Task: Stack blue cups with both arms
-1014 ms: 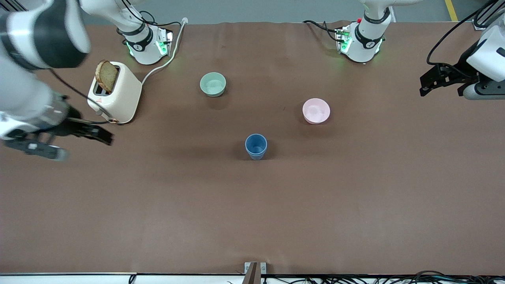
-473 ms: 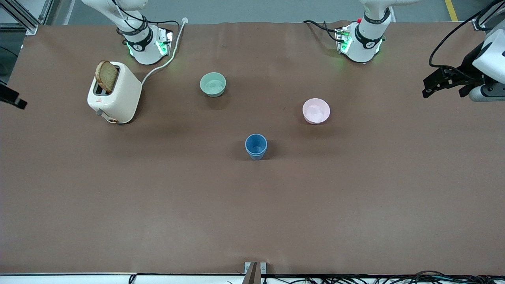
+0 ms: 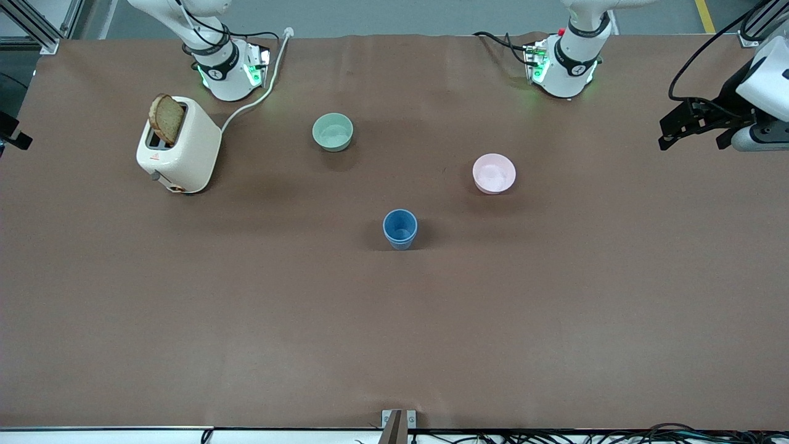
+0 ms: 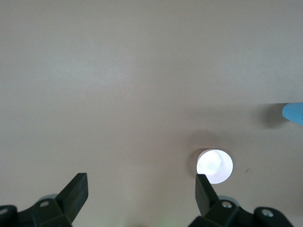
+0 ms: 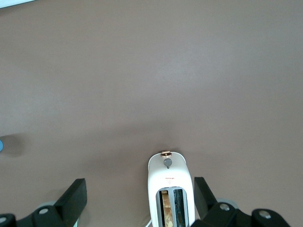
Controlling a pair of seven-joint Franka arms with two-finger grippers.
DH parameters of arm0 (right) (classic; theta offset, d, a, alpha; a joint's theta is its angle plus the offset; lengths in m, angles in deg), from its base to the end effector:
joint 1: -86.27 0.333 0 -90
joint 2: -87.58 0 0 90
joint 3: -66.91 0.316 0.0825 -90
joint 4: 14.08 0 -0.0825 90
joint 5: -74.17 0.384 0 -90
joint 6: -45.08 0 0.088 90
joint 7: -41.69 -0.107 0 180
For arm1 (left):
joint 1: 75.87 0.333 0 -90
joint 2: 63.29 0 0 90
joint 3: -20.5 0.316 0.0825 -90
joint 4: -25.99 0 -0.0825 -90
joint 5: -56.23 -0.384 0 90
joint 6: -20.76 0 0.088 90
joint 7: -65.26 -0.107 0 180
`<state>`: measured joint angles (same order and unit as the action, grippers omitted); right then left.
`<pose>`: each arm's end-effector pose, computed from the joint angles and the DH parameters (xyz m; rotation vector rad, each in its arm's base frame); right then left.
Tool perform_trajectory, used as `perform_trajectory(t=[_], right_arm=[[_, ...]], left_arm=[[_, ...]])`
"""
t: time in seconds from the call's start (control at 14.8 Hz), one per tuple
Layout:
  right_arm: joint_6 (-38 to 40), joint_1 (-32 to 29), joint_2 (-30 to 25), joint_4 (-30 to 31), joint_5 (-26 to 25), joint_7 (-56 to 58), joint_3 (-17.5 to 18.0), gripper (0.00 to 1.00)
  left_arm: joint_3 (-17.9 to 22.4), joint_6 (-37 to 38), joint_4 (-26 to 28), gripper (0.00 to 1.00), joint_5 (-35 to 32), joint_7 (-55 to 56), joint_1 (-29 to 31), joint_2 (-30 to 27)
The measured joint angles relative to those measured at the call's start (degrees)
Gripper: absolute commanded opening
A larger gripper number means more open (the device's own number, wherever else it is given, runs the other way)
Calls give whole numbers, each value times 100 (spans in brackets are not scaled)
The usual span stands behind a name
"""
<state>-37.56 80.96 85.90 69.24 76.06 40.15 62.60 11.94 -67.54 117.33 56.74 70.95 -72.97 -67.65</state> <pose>0.5241 -0.0857 0.6833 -3.0938 0.2952 -0.0308 0.5251 -0.0564 0.6516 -3.1412 -0.0007 -0.0351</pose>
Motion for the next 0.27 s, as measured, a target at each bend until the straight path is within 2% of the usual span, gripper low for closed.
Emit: perform_trajectory(t=[0.27], right_arm=[[0, 142, 0, -20, -58, 13, -36, 100]], left_arm=[[1, -3, -45, 100, 0, 0, 0, 10]])
